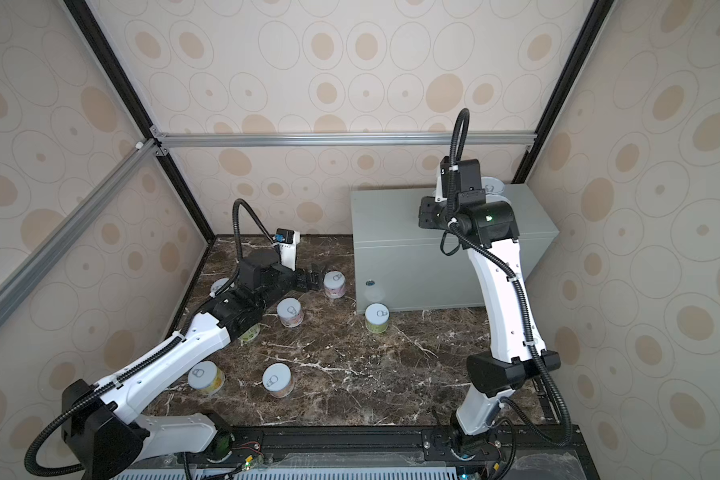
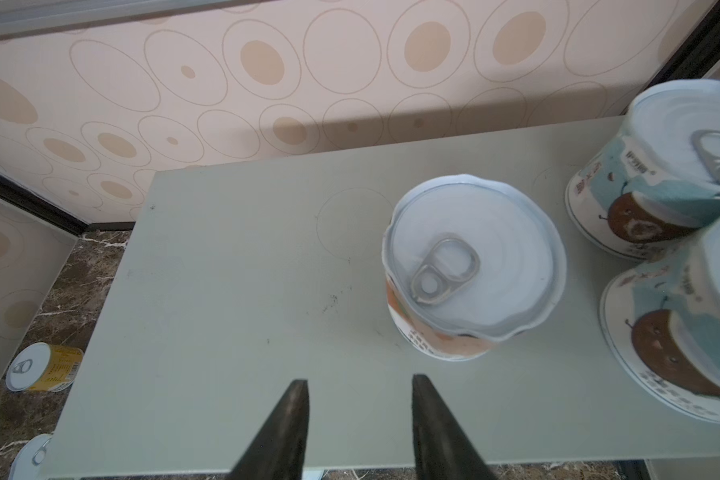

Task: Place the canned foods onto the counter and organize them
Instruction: 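Lower the orange can onto the cabinet top beside the light-blue cans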

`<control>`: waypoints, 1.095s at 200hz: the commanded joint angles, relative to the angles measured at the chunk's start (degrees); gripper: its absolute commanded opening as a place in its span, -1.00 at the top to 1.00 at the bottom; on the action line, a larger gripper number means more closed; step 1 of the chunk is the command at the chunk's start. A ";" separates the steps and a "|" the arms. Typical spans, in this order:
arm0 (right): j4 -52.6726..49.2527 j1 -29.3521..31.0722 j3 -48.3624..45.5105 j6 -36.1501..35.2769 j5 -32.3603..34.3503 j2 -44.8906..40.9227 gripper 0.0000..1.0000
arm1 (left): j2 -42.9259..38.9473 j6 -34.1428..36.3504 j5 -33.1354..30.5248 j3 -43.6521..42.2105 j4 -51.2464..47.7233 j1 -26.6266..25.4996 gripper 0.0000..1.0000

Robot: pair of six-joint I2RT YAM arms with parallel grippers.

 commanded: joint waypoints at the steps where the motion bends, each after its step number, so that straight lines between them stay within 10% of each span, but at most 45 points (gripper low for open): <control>1: -0.65 -0.58 2.96 0.38 0.03 2.73 0.17 | -0.64 1.39 -0.31 1.47 -0.82 -0.01 -0.98; 219: 1.13 -8.93 7.00 1.25 -8.72 11.25 0.30 | 5.17 2.02 1.03 3.68 -2.07 1.26 -0.98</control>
